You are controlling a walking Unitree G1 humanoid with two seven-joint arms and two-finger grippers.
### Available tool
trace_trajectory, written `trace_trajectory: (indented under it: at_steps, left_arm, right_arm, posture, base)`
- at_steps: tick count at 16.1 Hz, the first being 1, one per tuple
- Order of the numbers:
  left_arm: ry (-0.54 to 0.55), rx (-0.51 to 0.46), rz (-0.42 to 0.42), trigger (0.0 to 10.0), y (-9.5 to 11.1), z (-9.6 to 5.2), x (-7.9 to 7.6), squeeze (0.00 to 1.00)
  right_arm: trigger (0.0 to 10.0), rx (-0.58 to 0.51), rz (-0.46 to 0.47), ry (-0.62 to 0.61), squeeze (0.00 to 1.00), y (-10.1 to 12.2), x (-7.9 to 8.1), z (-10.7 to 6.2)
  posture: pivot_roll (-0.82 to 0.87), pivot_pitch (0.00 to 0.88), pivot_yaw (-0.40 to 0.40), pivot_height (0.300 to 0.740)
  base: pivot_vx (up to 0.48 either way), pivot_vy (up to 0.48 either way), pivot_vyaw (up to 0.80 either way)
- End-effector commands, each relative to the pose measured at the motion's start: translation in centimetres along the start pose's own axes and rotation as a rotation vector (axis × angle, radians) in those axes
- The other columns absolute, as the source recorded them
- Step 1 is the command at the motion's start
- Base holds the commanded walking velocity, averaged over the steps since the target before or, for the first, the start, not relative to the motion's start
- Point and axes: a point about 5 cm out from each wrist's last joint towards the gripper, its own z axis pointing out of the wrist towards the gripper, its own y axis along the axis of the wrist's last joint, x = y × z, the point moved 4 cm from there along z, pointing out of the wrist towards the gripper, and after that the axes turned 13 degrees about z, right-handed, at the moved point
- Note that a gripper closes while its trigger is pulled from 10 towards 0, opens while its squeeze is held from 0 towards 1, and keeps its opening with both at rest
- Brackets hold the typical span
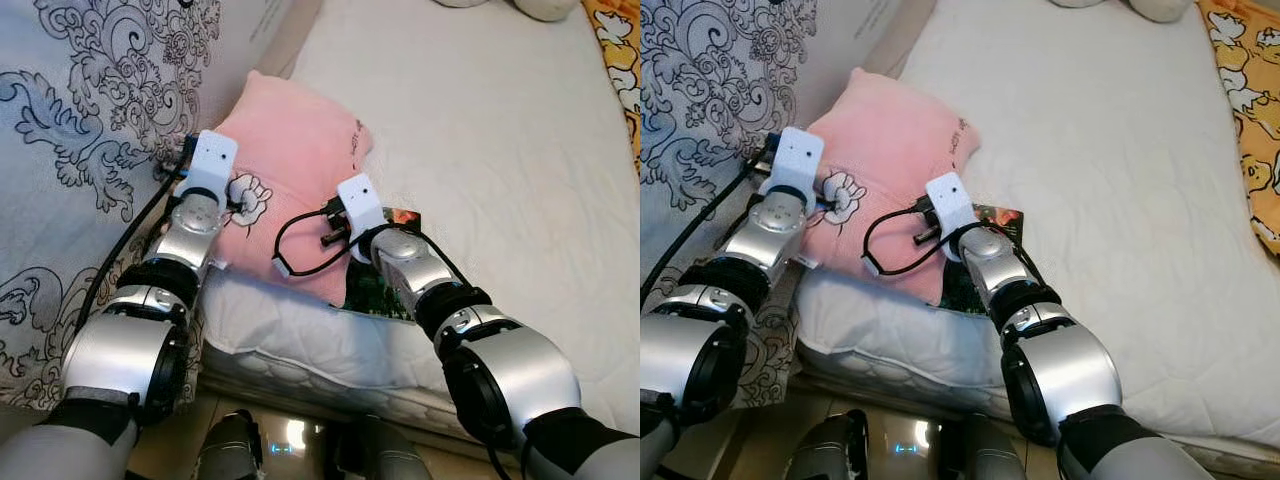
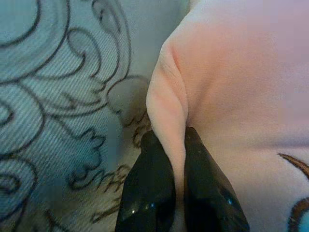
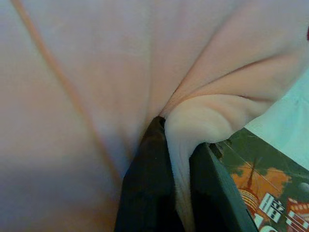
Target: Clean up the room
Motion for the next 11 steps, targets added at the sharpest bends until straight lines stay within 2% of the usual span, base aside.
trace_trajectory:
  at_steps: [1,3,4,5,6,8,10,11]
  left_arm:
    - [0.032,0.008,0.014,10.0,-0.3,0.0,0.8,0.0]
    - [0.03,0.009,0.024,10.0,-0.5,0.0,0.5,0.0]
    - [0.032,0.008,0.027,10.0,-0.5,-0.1,0.5,0.55]
    - [0.056,-0.008,0.046,10.0,-0.2,0.0,0.9,1.0]
    - [0.11,-0.052,0.076,10.0,0.6,0.1,2.5,1.0]
    - [0.122,-0.09,0.122,10.0,1.6,0.3,3.9,1.0]
    - [0.109,-0.082,0.103,10.0,1.3,0.3,4.0,1.0]
    - [0.095,-0.063,0.071,10.0,0.9,0.3,3.8,1.0]
  right_arm:
    - [10.0,0.028,-0.03,-0.01,0.0,-0.7,-0.2,-0.1]
    - [10.0,0.032,-0.033,-0.021,0.0,-0.9,-0.2,-0.1]
    - [10.0,0.033,-0.028,-0.032,0.0,-1.0,-0.4,-0.1]
    - [10.0,0.028,0.012,-0.039,1.0,-1.0,-0.5,-0.1]
    - [10.0,0.014,0.097,-0.055,1.0,-0.8,-0.8,-0.2]
    - [10.0,-0.004,0.181,-0.067,1.0,-0.3,-1.5,-0.3]
    - [10.0,-0.009,0.23,-0.056,1.0,-0.2,-1.7,-0.4]
    - [10.0,-0.009,0.22,-0.053,1.0,-0.2,-1.7,-0.4]
  posture:
    - [0.0,0.245,-0.105,0.74]
    - [0.01,0.241,-0.106,0.74]
    - [0.01,0.234,-0.109,0.74]
    - [0.01,0.23,-0.111,0.74]
    - [0.0,0.222,-0.113,0.74]
    - [0.0,0.212,-0.109,0.74]
    - [0.0,0.204,-0.104,0.74]
    - [-0.01,0.202,-0.101,0.74]
  base:
    - [0.0,0.0,0.0]
    - [0.0,0.0,0.0]
    - [0.0,0.0,0.0]
    - [0.0,0.0,0.0]
    - [0.0,0.0,0.0]
    - [0.0,0.0,0.0]
    - [0.0,0.0,0.0]
    - [0.0,0.0,0.0]
